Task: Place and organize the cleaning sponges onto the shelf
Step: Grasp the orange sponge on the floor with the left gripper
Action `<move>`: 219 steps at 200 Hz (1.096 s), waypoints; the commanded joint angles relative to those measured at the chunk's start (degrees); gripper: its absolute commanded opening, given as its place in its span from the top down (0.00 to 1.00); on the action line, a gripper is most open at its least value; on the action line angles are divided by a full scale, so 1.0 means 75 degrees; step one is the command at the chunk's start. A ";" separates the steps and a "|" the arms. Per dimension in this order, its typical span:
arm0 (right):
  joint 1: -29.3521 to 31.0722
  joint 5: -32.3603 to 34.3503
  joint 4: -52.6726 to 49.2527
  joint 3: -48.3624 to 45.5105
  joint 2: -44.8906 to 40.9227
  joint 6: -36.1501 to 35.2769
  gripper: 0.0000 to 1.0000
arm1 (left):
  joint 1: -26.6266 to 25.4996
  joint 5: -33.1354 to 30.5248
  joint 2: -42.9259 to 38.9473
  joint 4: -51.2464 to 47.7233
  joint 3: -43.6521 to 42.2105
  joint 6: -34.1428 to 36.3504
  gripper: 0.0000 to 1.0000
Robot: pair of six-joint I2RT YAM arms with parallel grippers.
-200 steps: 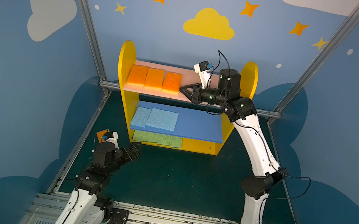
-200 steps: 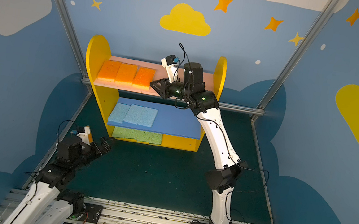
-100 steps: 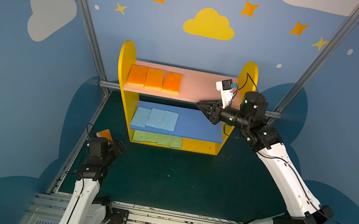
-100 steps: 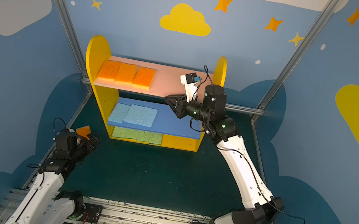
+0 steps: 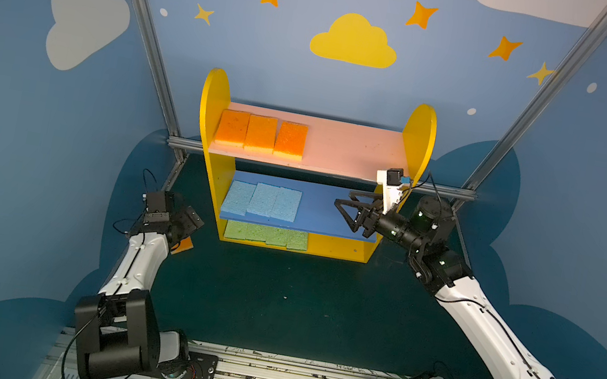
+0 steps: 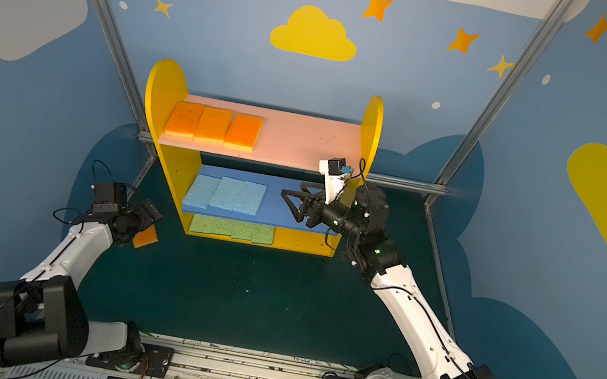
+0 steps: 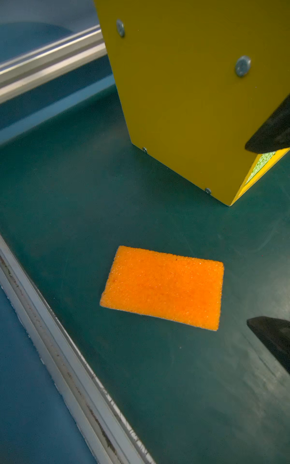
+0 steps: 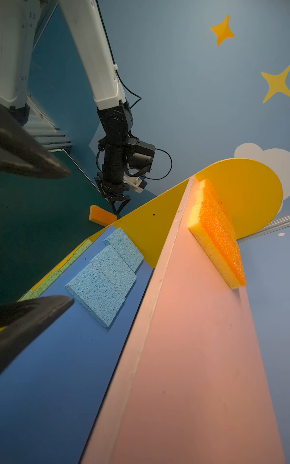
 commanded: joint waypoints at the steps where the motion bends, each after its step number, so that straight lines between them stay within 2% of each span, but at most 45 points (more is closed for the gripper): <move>1: -0.0162 -0.0370 0.0951 -0.0227 -0.0095 0.0306 0.26 | 0.0368 0.0511 0.0498 -0.0684 0.0191 0.0898 0.00; 15: -0.0312 -0.0517 0.1172 -0.0433 -0.0102 0.0435 0.26 | 0.0657 0.0758 0.0806 -0.0521 0.0187 0.1034 0.00; 42: -0.0649 -0.0790 0.1533 -0.0814 -0.0225 0.0676 0.25 | 0.0966 0.1876 0.1603 0.0143 0.0262 0.1542 0.01; 63: -0.0768 -0.0752 0.1545 -0.0965 -0.0368 0.0571 0.24 | 0.0975 0.1981 0.2159 -0.0038 0.0767 0.1994 0.02; 92: -0.0794 -0.0767 0.1541 -0.1019 -0.0424 0.0534 0.23 | 0.0974 0.1648 0.2557 -0.0577 0.1523 0.2674 0.02; 126: -0.0806 -0.0878 0.1733 -0.1066 -0.0318 0.0687 0.23 | 0.0981 0.0735 0.3136 -0.1298 0.2192 0.3248 0.02; 170: -0.0937 -0.1077 0.1930 -0.1060 -0.0142 0.0992 0.23 | 0.0972 0.0539 0.3820 -0.1537 0.2560 0.3283 0.06; 219: -0.1023 -0.1084 0.1981 -0.1066 -0.0013 0.1088 0.23 | 0.0915 0.0287 0.4196 -0.1488 0.2775 0.3190 0.06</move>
